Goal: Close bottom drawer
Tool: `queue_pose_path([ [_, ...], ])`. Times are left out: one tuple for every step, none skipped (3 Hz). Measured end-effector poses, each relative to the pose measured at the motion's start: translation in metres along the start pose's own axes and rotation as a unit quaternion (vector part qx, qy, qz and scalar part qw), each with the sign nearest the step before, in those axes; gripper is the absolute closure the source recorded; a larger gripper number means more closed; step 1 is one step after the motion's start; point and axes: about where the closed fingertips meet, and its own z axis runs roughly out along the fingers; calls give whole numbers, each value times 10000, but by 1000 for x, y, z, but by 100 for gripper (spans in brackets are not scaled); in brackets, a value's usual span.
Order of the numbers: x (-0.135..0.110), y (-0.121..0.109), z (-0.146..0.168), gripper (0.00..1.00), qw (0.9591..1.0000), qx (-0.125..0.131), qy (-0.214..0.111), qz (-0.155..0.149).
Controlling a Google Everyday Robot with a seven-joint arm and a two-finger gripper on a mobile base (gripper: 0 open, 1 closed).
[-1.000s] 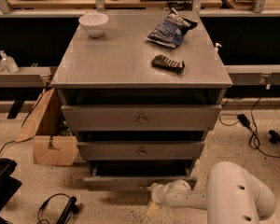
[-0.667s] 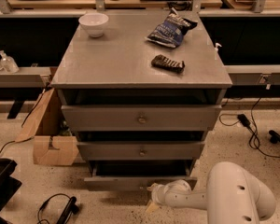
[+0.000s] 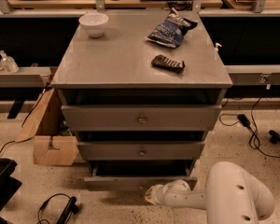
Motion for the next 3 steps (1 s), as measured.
queue_pose_path([
  [-1,1,1,91,10000,-10,-3,-1],
  [-1,2,2,100,10000,-17,-6,-1],
  [-4,-14,1,100,9999,60,38,-88],
])
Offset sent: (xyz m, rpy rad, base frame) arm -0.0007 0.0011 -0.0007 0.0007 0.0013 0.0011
